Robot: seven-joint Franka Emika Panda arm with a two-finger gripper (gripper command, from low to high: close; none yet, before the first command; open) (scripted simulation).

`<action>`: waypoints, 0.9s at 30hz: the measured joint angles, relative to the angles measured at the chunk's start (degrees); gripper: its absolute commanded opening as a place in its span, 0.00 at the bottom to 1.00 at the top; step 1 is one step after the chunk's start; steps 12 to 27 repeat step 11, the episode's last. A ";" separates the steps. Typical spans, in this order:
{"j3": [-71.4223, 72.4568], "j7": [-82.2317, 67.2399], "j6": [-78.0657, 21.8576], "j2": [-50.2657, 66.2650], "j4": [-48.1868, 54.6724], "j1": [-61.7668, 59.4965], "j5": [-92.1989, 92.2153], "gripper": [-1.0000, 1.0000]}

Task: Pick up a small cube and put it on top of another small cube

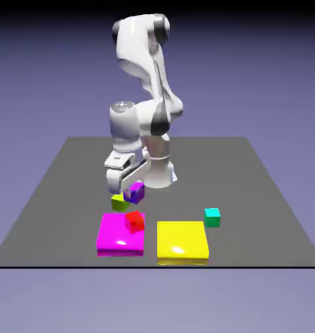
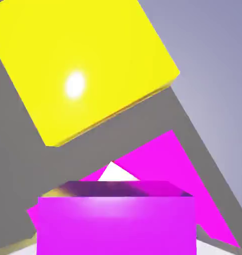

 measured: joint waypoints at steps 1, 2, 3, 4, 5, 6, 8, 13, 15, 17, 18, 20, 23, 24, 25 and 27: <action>0.78 -1.82 1.13 1.65 -0.11 -0.42 2.48 0.00; 1.55 -3.63 2.26 3.30 -0.22 -0.84 4.97 0.00; 2.33 -5.45 3.39 4.96 -0.34 -1.27 7.45 0.00; 3.11 -7.27 4.53 6.61 -0.45 -1.65 9.94 0.00; 3.89 -9.08 5.66 8.26 -0.56 -1.85 12.42 0.00; 4.68 -10.90 6.79 9.91 -0.67 -2.49 14.91 0.00; 6.17 -14.54 9.05 13.22 -0.90 -3.22 19.88 0.00; 6.74 -15.81 9.91 14.37 -0.98 -3.60 21.62 1.00; 6.74 -15.81 9.91 14.37 -0.98 -3.60 21.62 1.00; 6.74 -15.81 9.91 14.37 -0.98 -3.60 21.62 1.00; 6.74 -15.81 9.91 14.37 -0.98 -3.60 21.62 1.00; 6.74 -15.81 9.91 14.37 -0.98 -3.60 21.62 1.00; 6.74 -15.81 9.91 14.37 -0.98 -3.60 21.62 1.00; 6.74 -15.81 9.91 14.37 -0.98 -3.60 21.62 1.00; 6.74 -15.81 9.91 14.37 -0.98 -3.60 21.62 1.00; 6.74 -15.81 9.91 14.37 -0.98 -3.60 21.62 1.00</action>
